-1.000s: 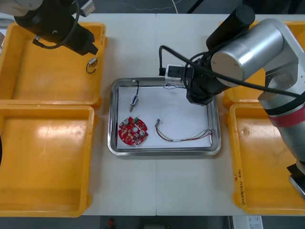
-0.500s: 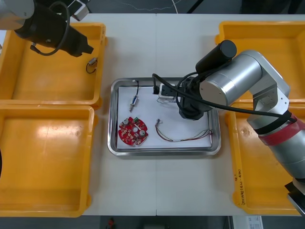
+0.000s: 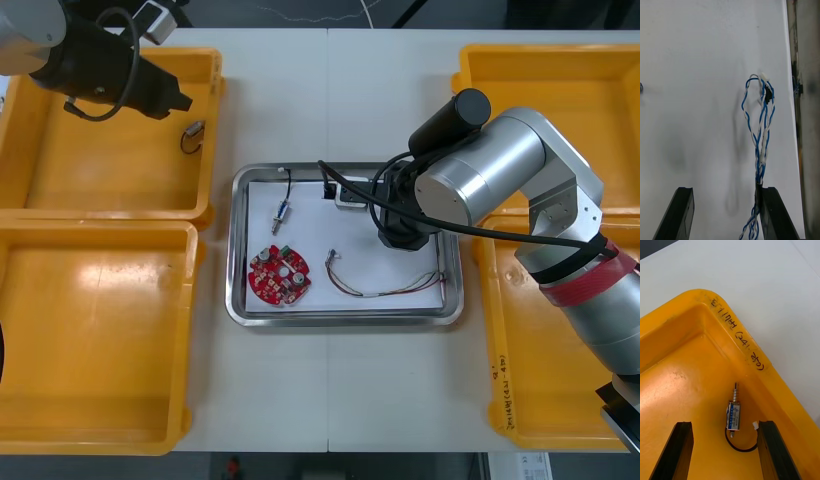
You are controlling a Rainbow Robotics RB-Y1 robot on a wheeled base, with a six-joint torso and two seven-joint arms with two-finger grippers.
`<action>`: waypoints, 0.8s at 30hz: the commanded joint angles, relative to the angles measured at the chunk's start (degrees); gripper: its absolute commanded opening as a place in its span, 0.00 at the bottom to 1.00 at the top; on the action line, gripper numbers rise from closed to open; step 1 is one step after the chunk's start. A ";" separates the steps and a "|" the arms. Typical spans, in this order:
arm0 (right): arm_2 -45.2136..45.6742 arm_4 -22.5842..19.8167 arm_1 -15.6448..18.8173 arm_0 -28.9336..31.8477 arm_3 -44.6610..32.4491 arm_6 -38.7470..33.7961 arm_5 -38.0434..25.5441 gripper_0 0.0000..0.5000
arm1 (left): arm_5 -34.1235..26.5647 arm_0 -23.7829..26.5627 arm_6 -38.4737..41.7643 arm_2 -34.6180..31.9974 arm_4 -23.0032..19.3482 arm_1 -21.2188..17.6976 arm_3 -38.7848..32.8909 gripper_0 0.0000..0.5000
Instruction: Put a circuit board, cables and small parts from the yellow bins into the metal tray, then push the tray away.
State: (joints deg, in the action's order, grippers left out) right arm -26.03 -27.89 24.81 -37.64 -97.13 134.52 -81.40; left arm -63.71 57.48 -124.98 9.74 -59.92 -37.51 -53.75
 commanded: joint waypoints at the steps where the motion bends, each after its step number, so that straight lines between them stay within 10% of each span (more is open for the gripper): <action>1: -0.87 0.20 -1.08 0.11 -1.13 2.33 0.36 1.00 | 1.66 -1.49 -7.03 -1.57 -1.43 -2.13 -0.74 1.00; 24: -0.78 6.00 -1.35 1.25 -8.51 2.33 -2.62 1.00 | 9.57 -5.88 -6.94 3.53 -2.31 -0.19 -0.74 1.00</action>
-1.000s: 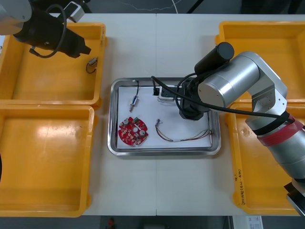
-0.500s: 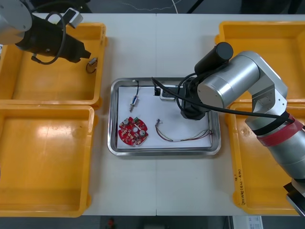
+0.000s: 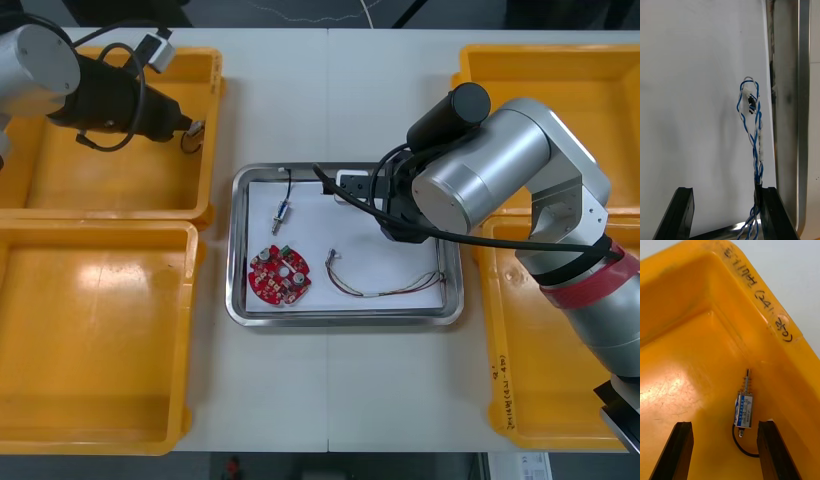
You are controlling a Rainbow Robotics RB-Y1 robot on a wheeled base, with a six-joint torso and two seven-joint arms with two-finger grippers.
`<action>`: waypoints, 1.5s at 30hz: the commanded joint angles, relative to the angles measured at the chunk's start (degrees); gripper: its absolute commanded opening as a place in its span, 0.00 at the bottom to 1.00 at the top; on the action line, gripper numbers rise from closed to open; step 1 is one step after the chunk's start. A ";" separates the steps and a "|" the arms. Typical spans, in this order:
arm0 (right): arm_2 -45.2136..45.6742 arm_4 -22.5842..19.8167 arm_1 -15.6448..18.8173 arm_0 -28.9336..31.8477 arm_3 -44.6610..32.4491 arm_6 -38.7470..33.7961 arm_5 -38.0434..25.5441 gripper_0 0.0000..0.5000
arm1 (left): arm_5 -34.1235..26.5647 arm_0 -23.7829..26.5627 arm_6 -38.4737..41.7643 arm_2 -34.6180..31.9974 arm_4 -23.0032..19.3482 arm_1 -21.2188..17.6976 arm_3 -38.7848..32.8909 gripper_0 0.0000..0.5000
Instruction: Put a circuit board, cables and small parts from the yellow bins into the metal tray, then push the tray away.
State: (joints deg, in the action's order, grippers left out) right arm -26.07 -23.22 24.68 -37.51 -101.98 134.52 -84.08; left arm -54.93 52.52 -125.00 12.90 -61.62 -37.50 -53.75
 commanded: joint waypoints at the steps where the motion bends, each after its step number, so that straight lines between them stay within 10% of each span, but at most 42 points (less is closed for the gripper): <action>1: -0.83 1.77 -1.47 1.47 -4.19 2.32 0.06 1.00 | 0.79 -1.11 -6.84 0.37 -0.52 0.23 -0.75 1.00; 15: -0.83 3.44 -1.83 3.58 -7.09 2.32 0.06 1.00 | 3.25 -2.07 -6.49 0.37 1.67 2.87 -0.48 1.00; 16: -0.74 3.27 -1.91 3.58 -7.09 2.32 0.06 0.89 | 3.60 -2.07 -6.49 0.46 1.85 3.13 -0.22 1.00; 17: -0.74 3.27 -1.91 3.58 -7.00 2.32 0.06 0.55 | 3.77 -1.98 -6.57 0.46 1.94 3.31 -0.04 1.00; 18: -0.83 2.92 -1.91 3.58 -6.91 2.06 -0.03 0.55 | 4.30 -1.98 -6.66 0.46 2.03 3.66 0.40 1.00; 19: -0.83 2.83 -1.91 3.58 -6.91 1.97 -0.38 0.00 | 4.83 -1.98 -6.75 0.46 2.03 3.92 0.75 1.00; 37: -0.74 1.86 -1.91 3.58 -6.91 1.80 -0.47 0.00 | 6.23 -1.98 -7.45 0.46 3.43 5.15 2.59 1.00; 39: -0.74 1.86 -1.91 3.58 -6.91 1.80 -0.47 0.00 | 6.23 -1.98 -7.45 0.46 3.43 5.15 2.59 0.86; 40: -0.83 1.77 -2.00 3.58 -6.91 1.80 -0.47 0.00 | 6.32 -2.07 -7.45 0.46 3.43 5.15 2.59 0.25; 41: -0.83 1.77 -1.91 3.58 -6.91 1.80 -0.47 0.00 | 6.32 -1.98 -7.45 0.46 3.43 5.15 2.59 0.00; 44: -0.83 1.86 -1.91 3.58 -6.91 1.62 -0.47 0.22 | 6.32 -1.98 -7.45 0.46 3.43 5.15 2.59 0.00; 45: -0.74 1.95 -1.91 3.49 -6.91 1.45 -0.47 0.94 | 6.32 -1.98 -7.45 0.46 3.17 5.15 2.59 0.00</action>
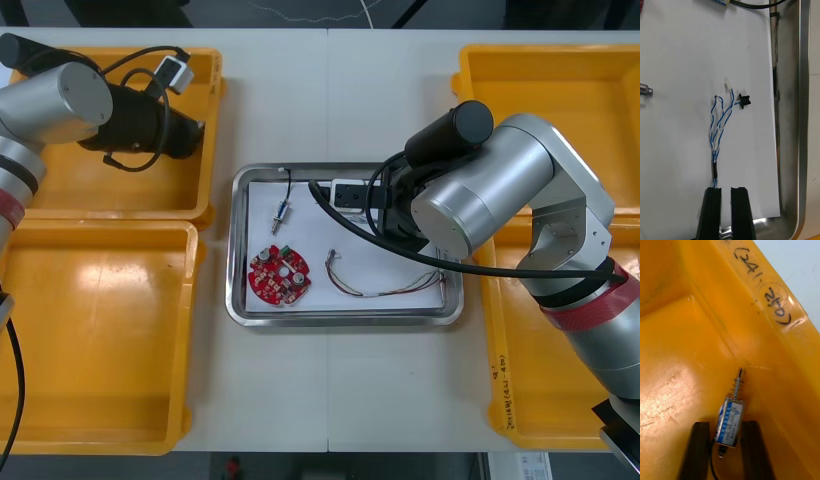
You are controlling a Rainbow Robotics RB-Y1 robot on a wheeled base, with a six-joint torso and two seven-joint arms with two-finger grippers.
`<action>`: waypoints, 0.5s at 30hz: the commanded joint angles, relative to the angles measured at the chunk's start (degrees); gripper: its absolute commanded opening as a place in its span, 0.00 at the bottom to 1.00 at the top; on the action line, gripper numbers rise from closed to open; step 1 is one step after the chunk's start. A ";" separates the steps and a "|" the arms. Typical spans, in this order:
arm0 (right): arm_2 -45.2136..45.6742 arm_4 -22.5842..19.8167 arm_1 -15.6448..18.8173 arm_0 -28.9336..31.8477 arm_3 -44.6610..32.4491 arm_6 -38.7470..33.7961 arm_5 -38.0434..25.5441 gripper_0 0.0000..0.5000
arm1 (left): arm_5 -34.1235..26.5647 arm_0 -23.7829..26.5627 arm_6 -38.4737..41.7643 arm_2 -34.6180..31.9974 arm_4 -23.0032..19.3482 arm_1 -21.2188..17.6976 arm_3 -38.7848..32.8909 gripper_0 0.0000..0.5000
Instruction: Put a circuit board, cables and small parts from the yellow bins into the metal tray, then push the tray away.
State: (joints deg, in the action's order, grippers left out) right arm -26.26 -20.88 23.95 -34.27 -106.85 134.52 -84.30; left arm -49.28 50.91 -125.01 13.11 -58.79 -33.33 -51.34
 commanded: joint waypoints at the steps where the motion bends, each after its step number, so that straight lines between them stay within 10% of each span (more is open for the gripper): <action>1: -0.55 -0.39 -1.19 0.25 -2.04 1.45 -0.26 0.94 | 0.68 -0.38 -7.44 0.25 0.34 0.99 0.19 0.00; 15: 0.77 -0.65 -2.59 0.25 -3.19 0.48 -2.10 1.00 | 1.03 -0.38 -7.18 -0.01 -0.98 -0.59 0.10 0.00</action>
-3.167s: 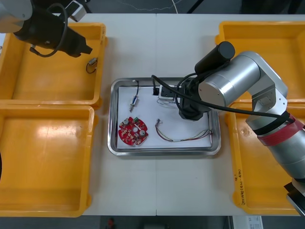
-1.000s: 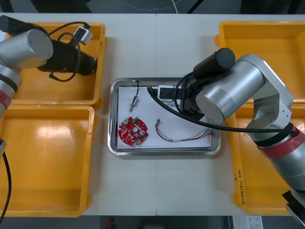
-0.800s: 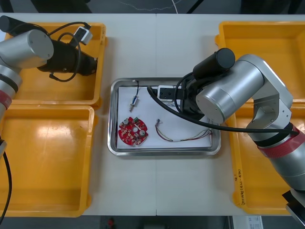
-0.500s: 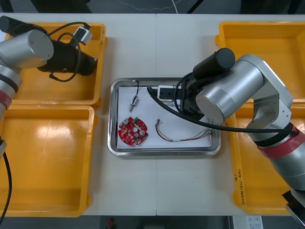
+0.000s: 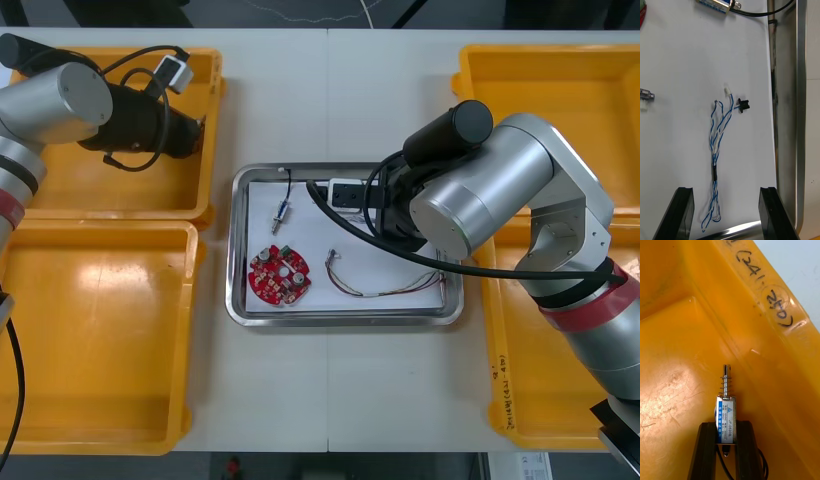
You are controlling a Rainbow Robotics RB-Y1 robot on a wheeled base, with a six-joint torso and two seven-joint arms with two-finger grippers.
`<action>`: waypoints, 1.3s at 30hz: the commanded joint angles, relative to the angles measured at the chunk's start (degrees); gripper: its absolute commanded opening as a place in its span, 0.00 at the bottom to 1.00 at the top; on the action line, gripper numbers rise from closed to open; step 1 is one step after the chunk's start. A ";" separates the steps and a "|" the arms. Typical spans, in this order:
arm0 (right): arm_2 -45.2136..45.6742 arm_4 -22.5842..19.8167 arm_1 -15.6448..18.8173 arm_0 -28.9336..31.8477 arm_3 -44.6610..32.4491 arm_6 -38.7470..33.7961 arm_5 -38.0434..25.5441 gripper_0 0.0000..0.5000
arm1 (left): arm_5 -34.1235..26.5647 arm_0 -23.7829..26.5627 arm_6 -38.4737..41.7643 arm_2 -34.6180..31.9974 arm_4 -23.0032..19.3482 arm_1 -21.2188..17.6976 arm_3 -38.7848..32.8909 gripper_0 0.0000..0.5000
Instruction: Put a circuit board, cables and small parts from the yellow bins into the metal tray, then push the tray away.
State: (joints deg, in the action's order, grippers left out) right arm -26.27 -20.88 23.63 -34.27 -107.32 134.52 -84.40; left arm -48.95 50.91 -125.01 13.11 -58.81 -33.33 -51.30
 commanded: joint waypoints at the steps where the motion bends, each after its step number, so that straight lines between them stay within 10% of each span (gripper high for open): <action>1: 1.22 -0.65 -2.45 0.25 -2.89 0.48 -2.43 1.00 | 0.70 -0.46 -7.26 -0.19 -1.04 -0.77 0.14 0.00; 14: 15.02 -1.09 -7.72 0.34 -11.42 -2.59 -25.55 1.00 | -1.85 -0.20 -7.00 -3.00 -2.62 -3.76 -0.03 0.00; 39: 39.54 -4.25 -1.13 13.44 -27.50 -38.72 -25.60 1.00 | -24.00 -0.20 7.42 -10.64 8.72 -5.87 -16.64 0.00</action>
State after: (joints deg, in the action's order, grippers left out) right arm 9.38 -24.44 20.24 -21.34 -132.91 100.44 -109.86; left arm -70.13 50.91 -124.98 3.79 -52.41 -36.80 -62.69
